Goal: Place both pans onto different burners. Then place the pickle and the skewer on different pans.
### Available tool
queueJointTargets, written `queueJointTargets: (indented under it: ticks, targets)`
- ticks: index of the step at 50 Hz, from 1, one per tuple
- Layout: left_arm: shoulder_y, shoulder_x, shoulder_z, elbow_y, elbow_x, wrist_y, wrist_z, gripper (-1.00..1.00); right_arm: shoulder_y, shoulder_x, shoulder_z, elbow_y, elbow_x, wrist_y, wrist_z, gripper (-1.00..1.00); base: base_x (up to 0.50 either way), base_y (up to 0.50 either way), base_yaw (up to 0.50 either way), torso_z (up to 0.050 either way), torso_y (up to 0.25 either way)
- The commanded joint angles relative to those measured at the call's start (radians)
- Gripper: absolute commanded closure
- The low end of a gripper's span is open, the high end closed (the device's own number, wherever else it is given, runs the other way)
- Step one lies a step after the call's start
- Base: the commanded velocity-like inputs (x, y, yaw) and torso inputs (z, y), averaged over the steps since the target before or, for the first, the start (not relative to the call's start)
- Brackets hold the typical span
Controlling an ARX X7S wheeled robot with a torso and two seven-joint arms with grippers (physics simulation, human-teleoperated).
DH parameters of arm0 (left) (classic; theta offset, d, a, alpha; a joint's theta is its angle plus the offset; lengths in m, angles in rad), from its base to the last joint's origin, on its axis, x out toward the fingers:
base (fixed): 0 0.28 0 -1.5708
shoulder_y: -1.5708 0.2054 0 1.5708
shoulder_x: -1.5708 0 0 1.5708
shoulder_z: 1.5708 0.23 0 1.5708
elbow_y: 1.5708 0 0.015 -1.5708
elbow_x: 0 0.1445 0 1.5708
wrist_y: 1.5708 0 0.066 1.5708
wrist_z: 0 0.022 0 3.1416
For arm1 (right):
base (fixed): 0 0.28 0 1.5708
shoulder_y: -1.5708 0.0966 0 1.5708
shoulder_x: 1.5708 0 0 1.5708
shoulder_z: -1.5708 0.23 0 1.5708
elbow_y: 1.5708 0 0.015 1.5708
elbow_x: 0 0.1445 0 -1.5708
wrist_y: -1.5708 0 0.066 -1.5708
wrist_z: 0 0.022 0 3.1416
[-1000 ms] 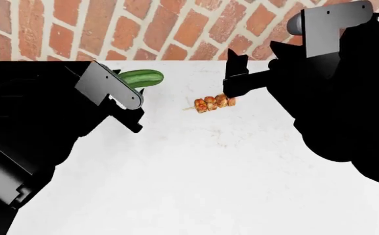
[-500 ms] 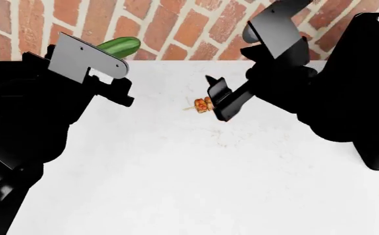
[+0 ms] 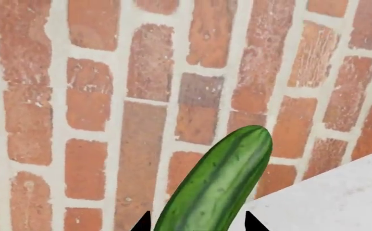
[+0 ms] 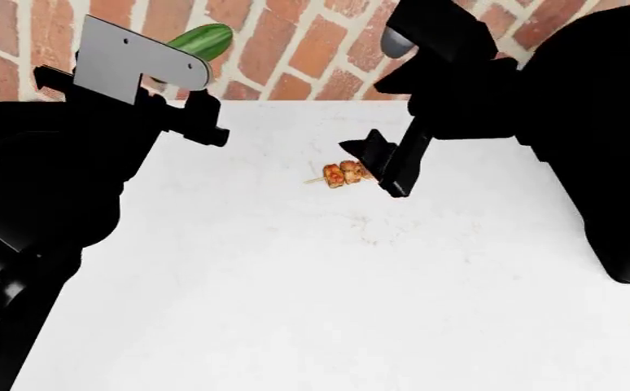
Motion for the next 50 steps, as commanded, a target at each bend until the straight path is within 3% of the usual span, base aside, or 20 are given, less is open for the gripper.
queueJointTargets:
  ticks: [1,50]
  targets:
    - [-0.022,0.034,0.016,-0.055,0.015,0.028,0.011,1.00,0.032,-0.040,-0.029,0.055,-0.058,0.033,-0.185,-1.00,0.00,0.00,0.00,0.000,0.000]
    - [-0.023,0.065,0.054,-0.136,0.052,0.081,0.049,1.00,-0.121,-0.228,-0.095,0.399,-0.239,-0.040,-0.379,-1.00,0.00,0.00,0.00,0.000,0.000]
